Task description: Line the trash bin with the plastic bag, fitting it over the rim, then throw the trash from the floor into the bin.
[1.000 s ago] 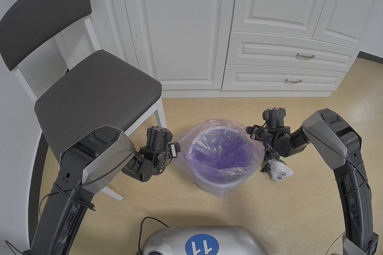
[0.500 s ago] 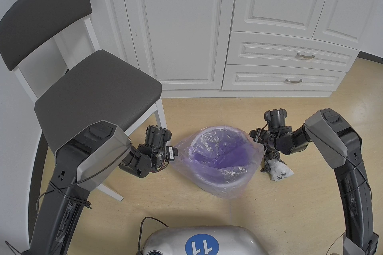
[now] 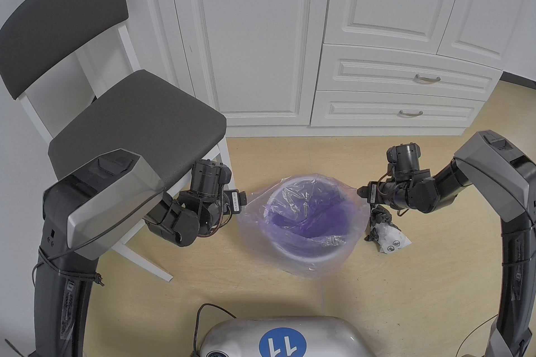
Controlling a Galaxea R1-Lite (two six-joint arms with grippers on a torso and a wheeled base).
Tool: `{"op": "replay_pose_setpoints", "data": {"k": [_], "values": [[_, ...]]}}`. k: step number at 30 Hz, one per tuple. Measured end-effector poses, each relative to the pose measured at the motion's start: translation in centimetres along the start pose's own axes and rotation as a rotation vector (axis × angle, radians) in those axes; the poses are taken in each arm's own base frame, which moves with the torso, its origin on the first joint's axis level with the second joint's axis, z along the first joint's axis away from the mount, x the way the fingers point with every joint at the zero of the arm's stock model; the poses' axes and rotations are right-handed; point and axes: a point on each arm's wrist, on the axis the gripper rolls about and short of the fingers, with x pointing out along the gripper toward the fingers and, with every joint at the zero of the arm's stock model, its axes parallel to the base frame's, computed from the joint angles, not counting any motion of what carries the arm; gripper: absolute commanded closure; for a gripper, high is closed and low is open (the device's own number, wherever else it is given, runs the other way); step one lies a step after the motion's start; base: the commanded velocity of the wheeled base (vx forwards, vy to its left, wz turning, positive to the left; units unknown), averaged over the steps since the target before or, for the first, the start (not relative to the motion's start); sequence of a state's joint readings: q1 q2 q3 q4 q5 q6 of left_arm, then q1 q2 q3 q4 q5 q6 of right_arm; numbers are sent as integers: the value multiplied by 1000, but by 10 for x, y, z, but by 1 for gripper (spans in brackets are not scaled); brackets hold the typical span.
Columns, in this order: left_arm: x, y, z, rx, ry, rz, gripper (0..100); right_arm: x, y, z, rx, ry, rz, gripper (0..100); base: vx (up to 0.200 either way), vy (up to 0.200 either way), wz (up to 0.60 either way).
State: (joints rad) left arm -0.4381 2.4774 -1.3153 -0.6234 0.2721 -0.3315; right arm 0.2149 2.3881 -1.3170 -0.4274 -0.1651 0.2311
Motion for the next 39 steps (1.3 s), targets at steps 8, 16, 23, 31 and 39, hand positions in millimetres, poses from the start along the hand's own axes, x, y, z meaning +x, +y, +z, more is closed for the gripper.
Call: {"op": "replay_pose_setpoints", "data": {"k": [8, 16, 23, 31, 39], "values": [[-34, -18, -16, 134, -18, -71, 0, -33, 3, -32, -273, 80, 121, 0, 0, 0, 0], [-55, -42, -36, 223, 15, -169, 0, -46, 0, -69, -499, 185, 240, 0, 0, 0, 0], [-56, -55, -50, 310, 50, -231, 0, -49, 9, -96, -597, 256, 312, 0, 0, 0, 0], [-44, -55, -57, 346, 147, -208, 0, -52, 13, -107, -615, 288, 329, 0, 0, 0, 0], [-38, -41, -63, 414, 226, -206, 0, -77, 12, -79, -546, 208, 345, 0, 0, 0, 0]]}}
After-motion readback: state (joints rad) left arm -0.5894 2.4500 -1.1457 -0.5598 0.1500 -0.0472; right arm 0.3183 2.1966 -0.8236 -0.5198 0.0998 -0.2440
